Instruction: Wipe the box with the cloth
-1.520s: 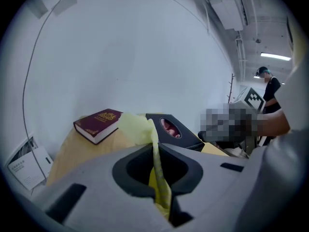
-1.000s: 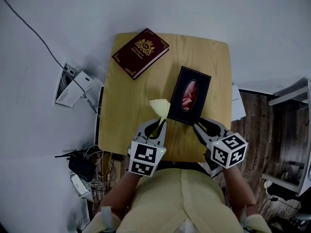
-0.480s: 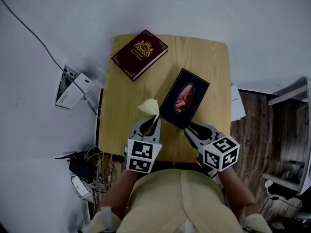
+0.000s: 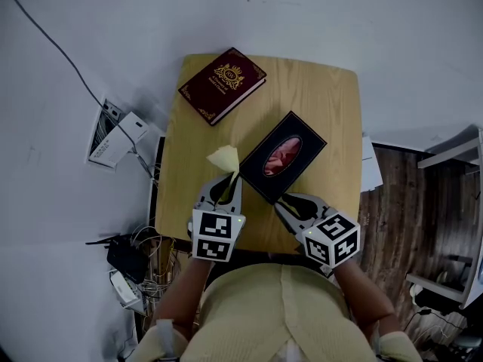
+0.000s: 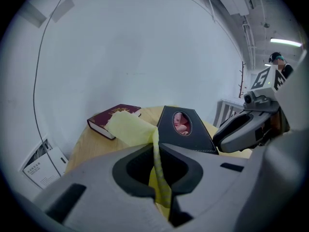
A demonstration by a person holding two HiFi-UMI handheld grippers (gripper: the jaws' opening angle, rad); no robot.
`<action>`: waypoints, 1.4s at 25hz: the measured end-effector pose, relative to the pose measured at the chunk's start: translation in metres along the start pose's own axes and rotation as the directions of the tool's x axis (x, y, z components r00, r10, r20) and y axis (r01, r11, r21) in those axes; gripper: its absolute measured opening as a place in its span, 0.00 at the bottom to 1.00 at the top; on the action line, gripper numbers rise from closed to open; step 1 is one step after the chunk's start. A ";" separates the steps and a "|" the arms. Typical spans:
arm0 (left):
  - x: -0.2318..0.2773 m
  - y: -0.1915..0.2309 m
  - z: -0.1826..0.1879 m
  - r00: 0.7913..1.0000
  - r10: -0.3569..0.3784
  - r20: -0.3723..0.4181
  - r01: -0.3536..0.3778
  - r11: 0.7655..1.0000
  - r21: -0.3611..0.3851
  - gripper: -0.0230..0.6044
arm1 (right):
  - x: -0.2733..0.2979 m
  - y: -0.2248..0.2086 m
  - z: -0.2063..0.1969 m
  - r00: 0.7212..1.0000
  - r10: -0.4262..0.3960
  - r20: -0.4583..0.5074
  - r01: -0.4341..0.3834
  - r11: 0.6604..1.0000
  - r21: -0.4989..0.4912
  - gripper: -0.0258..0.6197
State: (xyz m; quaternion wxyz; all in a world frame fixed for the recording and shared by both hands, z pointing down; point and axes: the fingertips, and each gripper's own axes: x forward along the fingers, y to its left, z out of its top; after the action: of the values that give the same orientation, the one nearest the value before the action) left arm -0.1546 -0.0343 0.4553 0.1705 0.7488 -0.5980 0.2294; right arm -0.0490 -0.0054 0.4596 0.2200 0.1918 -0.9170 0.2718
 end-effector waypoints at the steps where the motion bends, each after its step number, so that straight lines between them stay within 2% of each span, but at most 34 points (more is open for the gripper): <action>1: -0.001 0.000 0.000 1.000 0.003 0.003 -0.003 1.000 0.001 0.08 | -0.001 -0.001 0.001 1.000 0.002 0.000 -0.002 1.000 -0.003 0.20; 9: -0.015 0.001 -0.003 0.998 0.054 0.025 -0.053 0.998 -0.018 0.08 | -0.025 -0.039 0.019 0.996 -0.077 0.054 0.077 0.997 -0.005 0.22; 13: -0.022 0.002 -0.012 0.997 0.083 0.006 -0.083 0.996 -0.040 0.08 | -0.033 -0.061 0.024 0.993 -0.105 0.050 0.106 0.994 -0.018 0.28; 22: -0.028 -0.008 -0.027 0.992 0.123 -0.035 -0.126 0.986 -0.109 0.08 | -0.038 -0.105 0.055 0.986 -0.147 0.081 0.154 0.985 -0.083 0.34; 31: -0.023 -0.016 -0.034 0.985 0.153 -0.074 -0.164 0.972 -0.171 0.08 | -0.027 -0.133 0.080 0.986 -0.124 0.116 0.135 0.987 -0.088 0.41; 35: -0.017 -0.022 -0.032 0.988 0.132 -0.079 -0.145 0.970 -0.194 0.08 | -0.019 -0.138 0.082 0.991 -0.096 0.092 0.104 0.990 -0.094 0.42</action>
State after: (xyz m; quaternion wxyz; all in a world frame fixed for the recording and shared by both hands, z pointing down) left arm -0.1413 0.0017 0.4732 0.2479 0.6763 -0.6629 0.2043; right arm 0.0068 -0.1564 0.4449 0.2025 0.2381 -0.9272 0.2062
